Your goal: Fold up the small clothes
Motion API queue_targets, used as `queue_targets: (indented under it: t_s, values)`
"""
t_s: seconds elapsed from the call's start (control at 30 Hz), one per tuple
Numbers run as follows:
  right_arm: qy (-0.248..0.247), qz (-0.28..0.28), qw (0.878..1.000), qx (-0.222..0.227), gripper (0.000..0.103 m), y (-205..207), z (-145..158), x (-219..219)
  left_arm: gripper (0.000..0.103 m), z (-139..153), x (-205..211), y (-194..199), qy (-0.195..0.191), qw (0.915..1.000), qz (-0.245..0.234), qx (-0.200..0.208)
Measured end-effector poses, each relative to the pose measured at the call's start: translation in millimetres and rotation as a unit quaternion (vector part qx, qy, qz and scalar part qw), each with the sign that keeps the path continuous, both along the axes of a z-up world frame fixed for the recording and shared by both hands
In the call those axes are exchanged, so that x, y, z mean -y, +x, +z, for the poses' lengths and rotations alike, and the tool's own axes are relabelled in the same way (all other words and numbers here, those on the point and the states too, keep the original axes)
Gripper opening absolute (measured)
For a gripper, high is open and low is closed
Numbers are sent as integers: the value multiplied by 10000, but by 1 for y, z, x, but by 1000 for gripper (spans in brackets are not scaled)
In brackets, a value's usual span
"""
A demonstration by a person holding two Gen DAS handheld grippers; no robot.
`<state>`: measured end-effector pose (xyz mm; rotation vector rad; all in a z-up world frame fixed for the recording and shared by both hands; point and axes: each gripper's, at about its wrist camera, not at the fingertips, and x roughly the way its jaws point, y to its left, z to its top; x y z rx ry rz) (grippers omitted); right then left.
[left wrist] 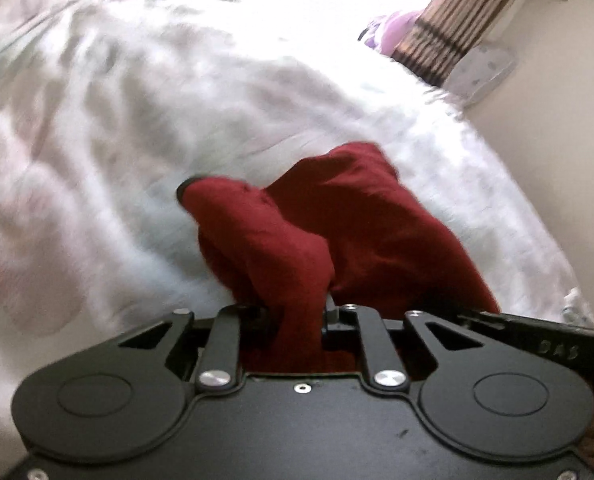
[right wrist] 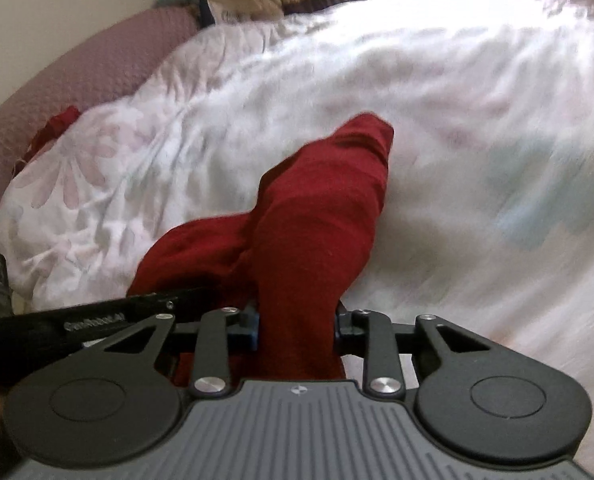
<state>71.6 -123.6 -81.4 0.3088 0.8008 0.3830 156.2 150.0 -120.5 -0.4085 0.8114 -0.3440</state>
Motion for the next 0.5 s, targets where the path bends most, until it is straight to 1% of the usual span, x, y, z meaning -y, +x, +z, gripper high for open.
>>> queue_targets:
  t_s: [0.13, 0.23, 0.33, 0.4, 0.47, 0.5]
  values:
    - [-19, -254, 9995, 181, 34, -3, 22, 46, 14, 40, 42, 6, -28, 9980, -364, 522]
    - [-25, -605, 9979, 247, 34, -5, 31, 89, 14, 58, 82, 17, -91, 9948, -669, 761]
    - [-148, -875, 9954, 365, 34, -12, 37, 129, 14, 62, 123, 26, -210, 9922, -938, 794]
    - [-183, -1098, 9931, 357, 33, -16, 34, 156, 15, 57, 149, 33, -278, 9909, -1102, 715]
    - [-189, -1330, 9907, 216, 33, -18, 21, 183, 15, 42, 176, 40, -379, 9901, -1268, 470]
    - [-155, -1435, 9895, 85, 33, -18, 10, 195, 15, 31, 188, 45, -457, 9894, -1350, 287]
